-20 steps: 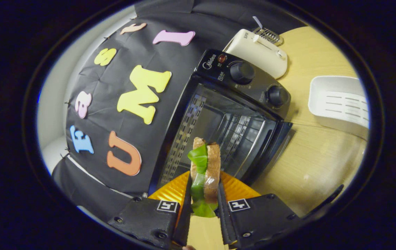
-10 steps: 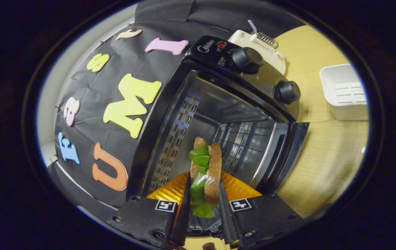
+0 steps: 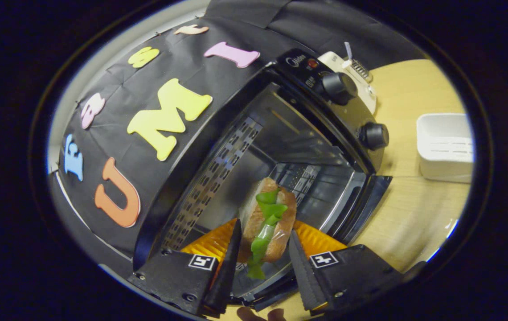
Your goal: Open the electric oven with the left hand, put the food in, and close the electric oven.
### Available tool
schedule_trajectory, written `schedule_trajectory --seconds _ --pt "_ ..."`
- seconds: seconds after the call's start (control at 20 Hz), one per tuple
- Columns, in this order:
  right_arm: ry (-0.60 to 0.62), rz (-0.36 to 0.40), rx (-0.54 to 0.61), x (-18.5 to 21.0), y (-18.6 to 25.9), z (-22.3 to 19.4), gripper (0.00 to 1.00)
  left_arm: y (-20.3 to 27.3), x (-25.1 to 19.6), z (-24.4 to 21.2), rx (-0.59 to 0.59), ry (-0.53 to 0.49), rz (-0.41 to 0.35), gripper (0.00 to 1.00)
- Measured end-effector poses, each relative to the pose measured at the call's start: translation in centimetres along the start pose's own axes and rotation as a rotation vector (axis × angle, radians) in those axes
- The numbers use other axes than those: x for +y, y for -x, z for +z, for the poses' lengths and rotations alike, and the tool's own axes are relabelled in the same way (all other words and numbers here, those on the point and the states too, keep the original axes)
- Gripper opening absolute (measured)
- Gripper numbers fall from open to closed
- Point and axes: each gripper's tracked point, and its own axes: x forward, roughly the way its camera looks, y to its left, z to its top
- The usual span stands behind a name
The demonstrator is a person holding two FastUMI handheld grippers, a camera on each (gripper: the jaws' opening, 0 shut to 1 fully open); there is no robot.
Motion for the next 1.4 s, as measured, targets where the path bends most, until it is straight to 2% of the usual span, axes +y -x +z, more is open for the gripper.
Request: schedule_trajectory --seconds 0.05,0.2,0.25,0.3,0.35,0.45,0.5,0.6,0.65,0.8,0.85,0.9,0.95,1.0,1.05,1.1,1.15,1.2,1.25,1.4 --pt "0.022 -0.007 0.005 0.0 -0.1 -0.2 0.71 0.0 0.0 -0.2 0.005 -0.002 0.0 0.94" --pt "0.101 0.008 0.048 1.0 0.2 -1.0 0.82 0.2 0.6 -0.3 0.011 -0.005 0.014 0.94" --pt "0.138 0.006 0.071 1.2 0.2 -1.5 0.75 0.2 0.8 -0.4 0.014 -0.002 0.017 0.94" --pt "0.188 0.004 0.091 1.4 0.2 -2.0 0.91 0.2 0.8 -0.7 0.019 0.006 0.019 0.94" --pt "0.246 -0.001 0.111 1.4 0.1 -2.5 0.99 0.1 0.9 -0.9 0.025 0.014 0.019 0.94" --pt "0.365 -0.01 0.135 1.0 -0.1 -2.7 1.0 0.2 1.4 -1.2 0.034 0.029 0.024 0.94" --pt "0.421 -0.019 0.152 0.7 0.0 -3.0 0.89 0.2 1.7 -1.3 0.036 0.034 0.029 0.94" --pt "0.51 -0.022 0.189 0.2 0.1 -3.7 0.89 0.4 2.1 -1.5 0.039 0.047 0.038 0.94" --pt "0.542 -0.015 0.206 0.2 -0.1 -3.7 1.0 0.5 2.2 -1.6 0.041 0.054 0.04 0.94" --pt "0.637 0.011 0.231 0.2 0.3 -3.8 1.0 0.8 2.5 -1.8 0.043 0.063 0.047 0.94" --pt "0.676 0.006 0.248 0.0 0.3 -3.9 0.89 0.8 2.4 -1.8 0.044 0.063 0.047 0.94" --pt "0.703 0.005 0.268 -0.2 0.3 -3.9 0.89 0.8 2.3 -2.0 0.046 0.062 0.046 0.94" --pt "0.725 0.01 0.297 -0.2 0.6 -4.1 1.0 0.9 2.2 -2.1 0.05 0.057 0.043 0.94" --pt "0.751 0.011 0.333 -0.4 1.0 -4.5 1.0 1.0 2.1 -2.2 0.052 0.05 0.041 0.94" --pt "0.787 0.011 0.366 -0.6 1.4 -4.6 0.89 1.0 2.1 -2.2 0.054 0.046 0.047 0.94" --pt "0.814 0.008 0.389 -0.8 1.7 -4.5 1.0 0.9 2.1 -2.5 0.061 0.045 0.051 0.94" --pt "0.836 0.011 0.408 -0.8 2.0 -4.3 1.0 0.9 2.0 -2.7 0.068 0.043 0.05 0.94" --pt "0.853 0.014 0.432 -0.9 2.4 -4.2 0.9 1.1 1.9 -2.6 0.07 0.043 0.055 0.94" --pt "0.865 0.012 0.454 -1.1 2.9 -3.9 1.0 1.0 1.8 -2.7 0.074 0.041 0.057 0.94" --pt "0.878 0.008 0.514 -1.7 4.5 -2.8 1.0 1.0 1.5 -3.5 0.095 0.037 0.069 0.94"
